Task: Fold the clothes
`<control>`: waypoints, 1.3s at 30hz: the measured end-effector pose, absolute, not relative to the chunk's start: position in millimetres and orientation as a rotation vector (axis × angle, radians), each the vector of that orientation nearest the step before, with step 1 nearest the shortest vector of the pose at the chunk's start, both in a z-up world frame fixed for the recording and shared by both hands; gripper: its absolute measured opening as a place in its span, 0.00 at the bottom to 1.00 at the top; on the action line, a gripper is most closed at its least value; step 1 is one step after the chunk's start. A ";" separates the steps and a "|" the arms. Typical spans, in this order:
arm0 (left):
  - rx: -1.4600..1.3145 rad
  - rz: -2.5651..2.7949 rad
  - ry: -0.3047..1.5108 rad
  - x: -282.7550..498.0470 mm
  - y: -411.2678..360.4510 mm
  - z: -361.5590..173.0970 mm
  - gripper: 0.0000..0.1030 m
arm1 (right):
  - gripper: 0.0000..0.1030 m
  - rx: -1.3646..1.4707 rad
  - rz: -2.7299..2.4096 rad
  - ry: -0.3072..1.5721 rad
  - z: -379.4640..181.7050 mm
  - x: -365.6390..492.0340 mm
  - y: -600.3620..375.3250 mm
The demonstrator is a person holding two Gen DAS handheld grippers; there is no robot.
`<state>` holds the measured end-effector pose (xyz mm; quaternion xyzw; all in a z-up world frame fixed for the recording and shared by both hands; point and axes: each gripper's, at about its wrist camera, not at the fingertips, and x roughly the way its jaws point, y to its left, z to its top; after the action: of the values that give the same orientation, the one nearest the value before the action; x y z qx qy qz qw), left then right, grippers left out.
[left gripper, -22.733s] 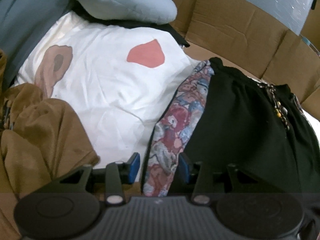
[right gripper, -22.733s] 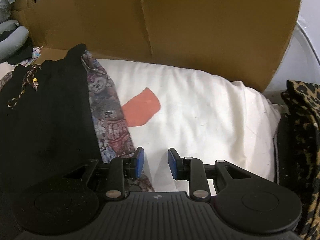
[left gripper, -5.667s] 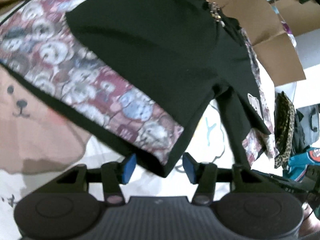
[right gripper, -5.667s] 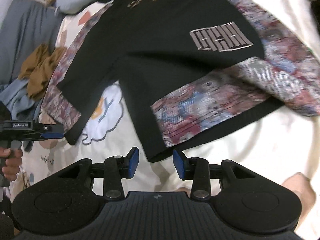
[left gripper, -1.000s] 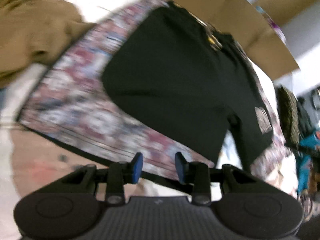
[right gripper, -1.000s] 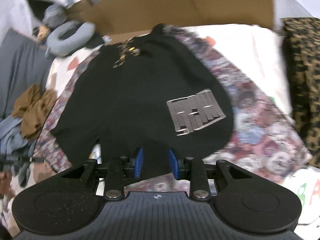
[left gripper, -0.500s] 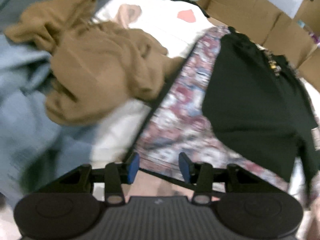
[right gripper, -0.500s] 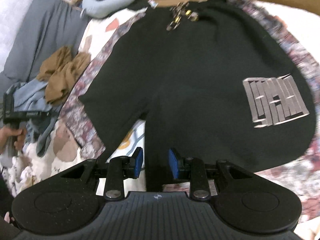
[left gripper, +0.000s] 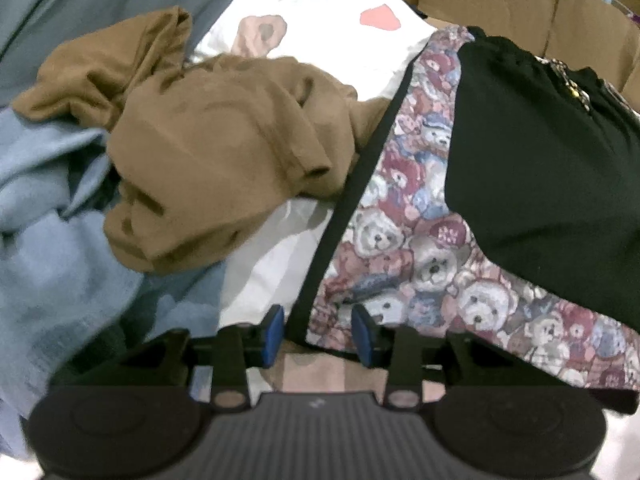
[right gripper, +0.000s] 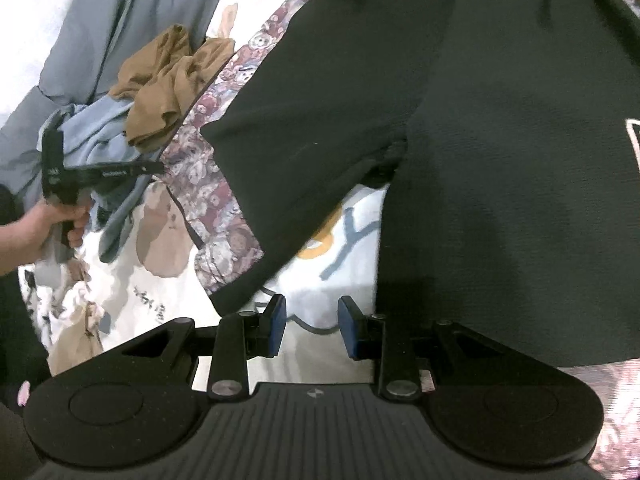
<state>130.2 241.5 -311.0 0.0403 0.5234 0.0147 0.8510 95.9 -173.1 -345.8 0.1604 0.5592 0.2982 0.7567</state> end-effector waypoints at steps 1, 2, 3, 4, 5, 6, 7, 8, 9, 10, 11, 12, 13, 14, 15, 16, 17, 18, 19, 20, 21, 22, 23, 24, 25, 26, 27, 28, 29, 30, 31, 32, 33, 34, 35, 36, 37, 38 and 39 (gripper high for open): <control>0.081 0.032 1.103 129.4 241.5 -312.8 0.34 | 0.34 0.359 0.656 1.221 -347.0 96.8 -170.8; 0.077 0.034 1.104 128.6 241.5 -314.5 0.32 | 0.34 0.368 0.661 1.222 -348.7 97.4 -167.9; 0.080 0.032 1.104 127.9 240.4 -315.8 0.30 | 0.34 0.383 0.666 1.224 -350.7 98.3 -165.7; 0.080 0.028 1.105 127.6 239.6 -317.0 0.30 | 0.34 0.398 0.671 1.226 -352.9 99.4 -163.6; 0.080 0.025 1.107 127.4 238.7 -318.2 0.30 | 0.34 0.416 0.675 1.230 -355.4 100.9 -161.7; 0.080 0.022 1.107 127.2 237.6 -319.0 0.30 | 0.34 0.429 0.677 1.236 -358.2 102.3 -160.0; 0.083 0.022 1.105 127.5 237.1 -319.5 0.30 | 0.34 0.440 0.679 1.243 -360.4 103.5 -158.8; 0.086 0.021 1.103 127.7 236.7 -320.0 0.30 | 0.34 0.453 0.681 1.249 -362.9 104.5 -157.4; 0.089 0.021 1.101 128.0 236.2 -320.5 0.28 | 0.34 0.470 0.684 1.257 -365.7 105.0 -155.7; 0.086 0.022 1.100 128.1 236.3 -320.4 0.22 | 0.34 0.485 0.686 1.261 -367.8 105.1 -154.9; 0.081 0.021 1.100 128.7 236.9 -319.9 0.18 | 0.34 0.504 0.687 1.266 -370.3 105.3 -154.1; 0.076 0.020 1.101 129.2 237.5 -319.4 0.13 | 0.34 0.525 0.686 1.271 -373.1 105.3 -153.9; 0.071 0.015 1.098 129.2 237.8 -318.1 0.12 | 0.34 0.546 0.684 1.276 -375.7 105.4 -153.6; 0.066 0.009 1.096 129.3 238.1 -316.8 0.12 | 0.34 0.563 0.685 1.279 -377.9 105.2 -153.1; 0.072 0.002 1.093 129.2 237.3 -315.4 0.10 | 0.34 0.585 0.686 1.282 -380.7 105.1 -152.3; 0.078 -0.006 1.091 129.0 236.6 -314.0 0.09 | 0.34 0.608 0.686 1.285 -383.6 105.0 -151.9; 0.080 -0.014 1.088 128.9 236.4 -312.1 0.08 | 0.34 0.643 0.689 1.288 -387.2 105.1 -152.5; 0.069 -0.017 1.086 128.7 238.0 -310.0 0.08 | 0.34 0.683 0.688 1.293 -392.2 106.1 -152.1; 0.057 -0.020 1.084 128.5 239.6 -307.9 0.07 | 0.34 0.705 0.684 1.296 -395.5 106.9 -151.2; 0.046 -0.022 1.083 128.8 241.6 -306.0 0.07 | 0.34 0.733 0.685 1.297 -398.7 107.4 -150.7; 0.034 -0.023 1.081 129.1 243.7 -304.0 0.07 | 0.34 0.759 0.686 1.298 -401.8 108.1 -150.0; 0.026 -0.028 1.079 129.3 244.9 -302.2 0.07 | 0.34 0.775 0.690 1.299 -404.3 109.0 -148.7; 0.021 -0.034 1.078 129.6 245.6 -300.4 0.07 | 0.34 0.789 0.693 1.300 -406.5 109.8 -147.2; 0.016 -0.038 1.078 130.2 246.4 -298.9 0.06 | 0.34 0.788 0.696 1.302 -407.7 110.2 -144.3; 0.011 -0.042 1.077 130.8 247.3 -297.5 0.06 | 0.34 0.787 0.699 1.303 -408.9 110.6 -141.5; 0.006 -0.041 1.079 131.4 248.7 -296.6 0.06 | 0.34 0.786 0.702 1.305 -410.1 110.9 -138.7; -0.010 -0.035 1.080 131.9 251.6 -295.9 0.06 | 0.34 0.785 0.704 1.306 -411.3 111.3 -135.8; -0.026 -0.029 1.082 132.4 254.5 -295.2 0.06 | 0.34 0.784 0.707 1.308 -412.3 111.6 -133.2; -0.039 -0.023 1.084 133.2 257.4 -295.3 0.06 | 0.34 0.782 0.709 1.307 -412.6 111.9 -131.8; -0.052 -0.017 1.086 134.0 260.3 -295.4 0.06 | 0.34 0.786 0.708 1.305 -413.4 111.7 -131.6; -0.058 -0.014 1.088 134.2 262.3 -295.5 0.05 | 0.34 0.789 0.707 1.303 -414.2 111.7 -131.4; -0.064 -0.011 1.089 134.4 264.3 -295.5 0.05 | 0.34 0.795 0.705 1.301 -415.1 112.1 -131.5; -0.070 -0.008 1.091 134.6 266.3 -295.6 0.05 | 0.34 0.800 0.703 1.299 -415.9 112.4 -131.6; -0.076 -0.011 1.095 135.1 266.8 -296.4 0.05 | 0.34 0.806 0.701 1.298 -416.7 112.8 -131.5; -0.081 -0.014 1.099 135.7 267.2 -297.1 0.05 | 0.34 0.809 0.700 1.296 -417.6 113.6 -130.2; -0.082 -0.016 1.102 135.6 267.1 -297.6 0.05 | 0.34 0.814 0.700 1.296 -418.5 114.5 -128.8; -0.084 -0.018 1.105 135.4 267.0 -298.0 0.05 | 0.34 0.824 0.701 1.296 -419.9 114.9 -127.7; -0.088 -0.020 1.108 136.1 267.6 -298.4 0.05 | 0.33 0.836 0.699 1.295 -421.5 115.3 -126.5; -0.093 -0.021 1.110 136.7 268.1 -298.7 0.05 | 0.32 0.848 0.698 1.295 -423.0 115.0 -125.9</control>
<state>136.7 268.1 -298.7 -0.0439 0.5268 -0.0100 0.8488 115.0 -125.9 -423.0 0.3751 0.5724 0.3087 0.6606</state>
